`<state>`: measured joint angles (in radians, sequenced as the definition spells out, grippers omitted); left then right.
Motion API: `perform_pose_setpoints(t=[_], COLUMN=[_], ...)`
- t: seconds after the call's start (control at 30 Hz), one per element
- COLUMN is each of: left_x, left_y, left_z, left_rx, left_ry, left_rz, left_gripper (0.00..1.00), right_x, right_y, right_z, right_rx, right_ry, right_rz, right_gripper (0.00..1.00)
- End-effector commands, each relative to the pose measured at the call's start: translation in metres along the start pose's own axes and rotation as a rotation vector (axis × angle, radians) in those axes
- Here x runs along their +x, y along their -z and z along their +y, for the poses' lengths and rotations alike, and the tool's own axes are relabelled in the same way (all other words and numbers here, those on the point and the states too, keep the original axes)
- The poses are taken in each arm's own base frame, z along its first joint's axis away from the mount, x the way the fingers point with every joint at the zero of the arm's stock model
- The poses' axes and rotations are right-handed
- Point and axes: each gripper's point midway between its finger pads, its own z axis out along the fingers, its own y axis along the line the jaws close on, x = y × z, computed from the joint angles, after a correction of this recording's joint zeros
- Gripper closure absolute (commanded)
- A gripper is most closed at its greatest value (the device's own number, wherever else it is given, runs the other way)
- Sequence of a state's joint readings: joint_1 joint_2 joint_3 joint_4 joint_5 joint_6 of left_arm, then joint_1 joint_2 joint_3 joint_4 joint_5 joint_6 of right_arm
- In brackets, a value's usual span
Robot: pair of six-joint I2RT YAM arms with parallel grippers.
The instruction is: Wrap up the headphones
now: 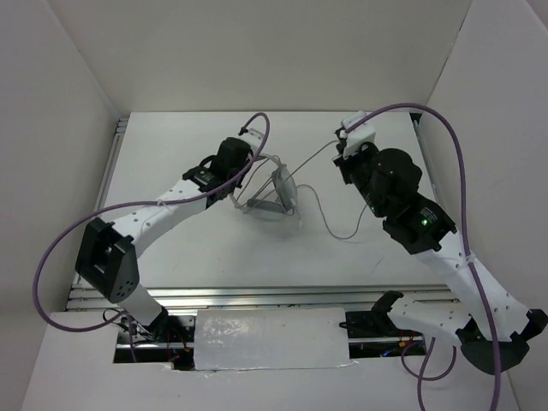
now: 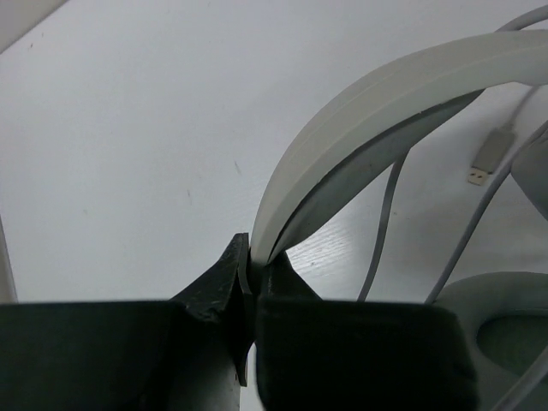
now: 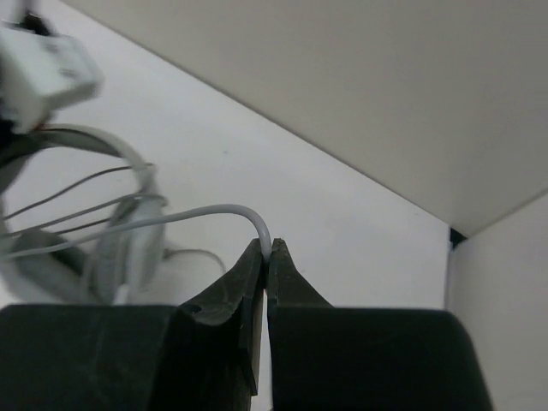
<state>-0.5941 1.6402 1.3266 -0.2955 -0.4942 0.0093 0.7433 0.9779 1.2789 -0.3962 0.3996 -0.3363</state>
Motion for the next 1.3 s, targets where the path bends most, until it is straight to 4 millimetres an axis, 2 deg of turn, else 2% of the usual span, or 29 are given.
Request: perform_pose_setpoints(t=[0.0, 0.03, 0.1, 0.13, 0.17, 0.2, 0.23, 0.27, 0.3, 0.37, 0.4, 0.47, 0.5, 0.57, 0.63, 0.67, 0.7, 0.77, 0.8, 0.83, 0.87, 0.93, 0.97, 1.0, 1.03, 1.1, 1.13, 1.17, 1.27], left_x=[-0.061, -0.059, -0.061, -0.058, -0.066, -0.061, -0.067, -0.073, -0.066, -0.074, -0.077, -0.086, -0.091, -0.096, -0.109, -0.124, -0.130, -0.150, -0.155, -0.161, -0.171, -0.179, -0.191, -0.195, -0.202, -0.208, -0.210, -0.216, -0.224], left_y=[0.037, 0.047, 0.057, 0.064, 0.080, 0.084, 0.101, 0.109, 0.111, 0.132, 0.138, 0.155, 0.161, 0.169, 0.173, 0.181, 0.180, 0.189, 0.188, 0.192, 0.197, 0.201, 0.210, 0.207, 0.213, 0.213, 0.215, 0.221, 0.229], left_z=[0.003, 0.002, 0.000, -0.010, -0.009, -0.014, -0.016, -0.016, -0.020, -0.021, -0.023, -0.028, -0.029, -0.033, -0.029, -0.022, -0.020, -0.011, -0.011, -0.009, -0.005, -0.002, 0.004, 0.007, 0.011, 0.014, 0.014, 0.017, 0.023], left_rx=[0.125, 0.151, 0.184, 0.248, 0.279, 0.313, 0.357, 0.375, 0.398, 0.464, 0.492, 0.567, 0.602, 0.645, 0.649, 0.639, 0.639, 0.632, 0.635, 0.637, 0.638, 0.635, 0.633, 0.620, 0.616, 0.608, 0.610, 0.613, 0.610], left_ry=[0.064, 0.065, 0.078, 0.067, 0.070, 0.062, 0.069, 0.081, 0.080, 0.088, 0.092, 0.085, 0.132, 0.149, 0.192, 0.209, 0.234, 0.255, 0.271, 0.278, 0.304, 0.322, 0.334, 0.356, 0.370, 0.378, 0.376, 0.381, 0.381], left_rz=[-0.249, -0.265, -0.295, -0.307, -0.352, -0.365, -0.416, -0.459, -0.460, -0.524, -0.535, -0.589, -0.593, -0.605, -0.614, -0.644, -0.639, -0.669, -0.666, -0.680, -0.689, -0.689, -0.715, -0.710, -0.722, -0.727, -0.730, -0.745, -0.759], left_gripper=[1.00, 1.00, 1.00, 1.00, 1.00, 1.00, 1.00, 1.00, 1.00, 1.00, 1.00, 1.00, 1.00, 1.00, 1.00, 1.00, 1.00, 1.00, 1.00, 1.00, 1.00, 1.00, 1.00, 1.00, 1.00, 1.00, 1.00, 1.00, 1.00], right_x=[-0.034, -0.034, -0.030, -0.024, -0.023, -0.018, -0.009, -0.004, 0.001, 0.009, 0.019, 0.025, 0.036, 0.039, 0.054, 0.059, 0.080, 0.079, 0.089, 0.088, 0.093, 0.086, 0.086, 0.081, 0.087, 0.082, 0.081, 0.086, 0.084], right_y=[-0.006, -0.007, -0.022, -0.027, -0.033, -0.045, -0.057, -0.065, -0.070, -0.083, -0.094, -0.104, -0.111, -0.118, -0.127, -0.130, -0.134, -0.135, -0.135, -0.137, -0.132, -0.131, -0.131, -0.130, -0.135, -0.139, -0.140, -0.145, -0.153], right_z=[-0.047, -0.054, -0.054, -0.068, -0.072, -0.064, -0.071, -0.070, -0.070, -0.064, -0.059, -0.045, -0.036, -0.024, -0.009, -0.004, 0.006, 0.022, 0.033, 0.041, 0.059, 0.074, 0.082, 0.093, 0.102, 0.112, 0.124, 0.131, 0.141], right_rx=[0.122, 0.131, 0.098, 0.125, 0.121, 0.066, 0.074, 0.061, 0.052, -0.008, -0.037, -0.128, -0.163, -0.225, -0.285, -0.302, -0.327, -0.405, -0.445, -0.485, -0.564, -0.630, -0.655, -0.689, -0.709, -0.731, -0.753, -0.752, -0.744], right_ry=[-0.020, -0.025, -0.039, -0.048, -0.058, -0.075, -0.100, -0.109, -0.121, -0.144, -0.169, -0.196, -0.231, -0.261, -0.318, -0.339, -0.378, -0.410, -0.429, -0.453, -0.466, -0.481, -0.484, -0.481, -0.481, -0.469, -0.462, -0.462, -0.472], right_rz=[-0.129, -0.136, -0.134, -0.121, -0.130, -0.124, -0.110, -0.104, -0.097, -0.106, -0.085, -0.102, -0.082, -0.105, -0.094, -0.089, -0.049, -0.079, -0.063, -0.079, -0.077, -0.123, -0.127, -0.136, -0.119, -0.120, -0.116, -0.105, -0.125], right_gripper=[1.00, 1.00, 1.00, 1.00, 1.00, 1.00, 1.00, 1.00, 1.00, 1.00, 1.00, 1.00, 1.00, 1.00, 1.00, 1.00, 1.00, 0.95, 0.92, 0.90, 0.82, 0.71, 0.66, 0.63, 0.59, 0.55, 0.51, 0.47, 0.43])
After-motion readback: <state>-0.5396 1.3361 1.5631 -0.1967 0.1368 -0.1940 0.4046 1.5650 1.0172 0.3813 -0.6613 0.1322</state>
